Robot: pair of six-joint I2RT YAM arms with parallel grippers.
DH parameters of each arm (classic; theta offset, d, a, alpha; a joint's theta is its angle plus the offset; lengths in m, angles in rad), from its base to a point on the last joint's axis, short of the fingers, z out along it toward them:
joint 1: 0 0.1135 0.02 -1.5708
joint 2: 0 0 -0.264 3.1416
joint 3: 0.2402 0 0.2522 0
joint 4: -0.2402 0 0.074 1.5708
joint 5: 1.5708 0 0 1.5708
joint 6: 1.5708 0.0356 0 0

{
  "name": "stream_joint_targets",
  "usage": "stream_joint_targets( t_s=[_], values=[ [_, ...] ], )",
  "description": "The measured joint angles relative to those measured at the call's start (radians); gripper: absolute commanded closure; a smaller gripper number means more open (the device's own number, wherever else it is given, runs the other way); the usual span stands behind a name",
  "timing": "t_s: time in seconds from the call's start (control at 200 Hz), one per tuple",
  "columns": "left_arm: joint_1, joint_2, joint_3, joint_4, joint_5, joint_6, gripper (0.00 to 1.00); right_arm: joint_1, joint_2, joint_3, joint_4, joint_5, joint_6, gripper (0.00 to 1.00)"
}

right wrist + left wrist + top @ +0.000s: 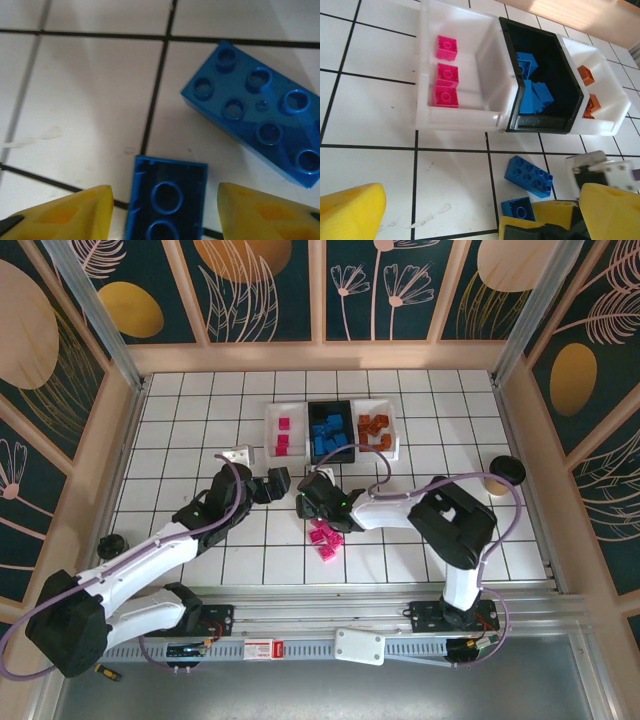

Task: Sort the legos into containers by color
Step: Pick up the lego from the center of the table, then place the lego in the container.

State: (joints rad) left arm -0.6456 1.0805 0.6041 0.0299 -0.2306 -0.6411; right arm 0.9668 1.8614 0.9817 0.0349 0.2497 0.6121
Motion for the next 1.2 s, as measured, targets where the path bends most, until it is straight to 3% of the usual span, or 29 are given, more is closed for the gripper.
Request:
stream_joint_targets(
  t_s=[0.07,0.235,0.36,0.536,0.666,0.881,0.981,1.021,1.086,1.201],
  values=[
    [0.0,-0.004,-0.001,-0.005,-0.014,0.0,0.01,0.004,0.011,0.032,-0.034,0.015,0.001,0.5],
    [0.0,-0.021,-0.011,-0.014,-0.02,0.001,0.01,0.007,0.043,0.073,-0.031,0.032,-0.013,0.74],
    [0.0,-0.031,-0.013,-0.017,-0.021,0.004,0.01,0.003,0.028,0.058,-0.008,0.026,-0.048,0.84],
    [0.0,-0.029,-0.013,-0.019,-0.012,0.013,0.01,-0.046,-0.149,-0.018,0.038,-0.026,-0.123,0.88],
    [0.0,-0.006,-0.013,-0.019,0.02,0.027,0.01,-0.166,-0.277,0.012,0.067,-0.066,-0.18,0.88],
    [0.0,0.053,-0.013,-0.019,0.085,0.038,0.01,-0.342,-0.185,0.192,0.053,-0.095,-0.239,0.87],
    [0.0,0.068,-0.012,-0.018,0.114,0.043,0.01,-0.375,-0.089,0.275,0.026,-0.1,-0.256,0.83],
    [0.0,0.076,-0.012,-0.018,0.123,0.046,0.01,-0.382,-0.047,0.309,0.01,-0.105,-0.264,0.74],
    [0.0,0.093,-0.012,-0.017,0.138,0.05,0.01,-0.39,0.018,0.367,-0.017,-0.116,-0.268,0.46],
    [0.0,0.121,-0.011,-0.017,0.165,0.056,0.02,-0.396,0.099,0.447,-0.048,-0.122,-0.287,0.38]
  ],
)
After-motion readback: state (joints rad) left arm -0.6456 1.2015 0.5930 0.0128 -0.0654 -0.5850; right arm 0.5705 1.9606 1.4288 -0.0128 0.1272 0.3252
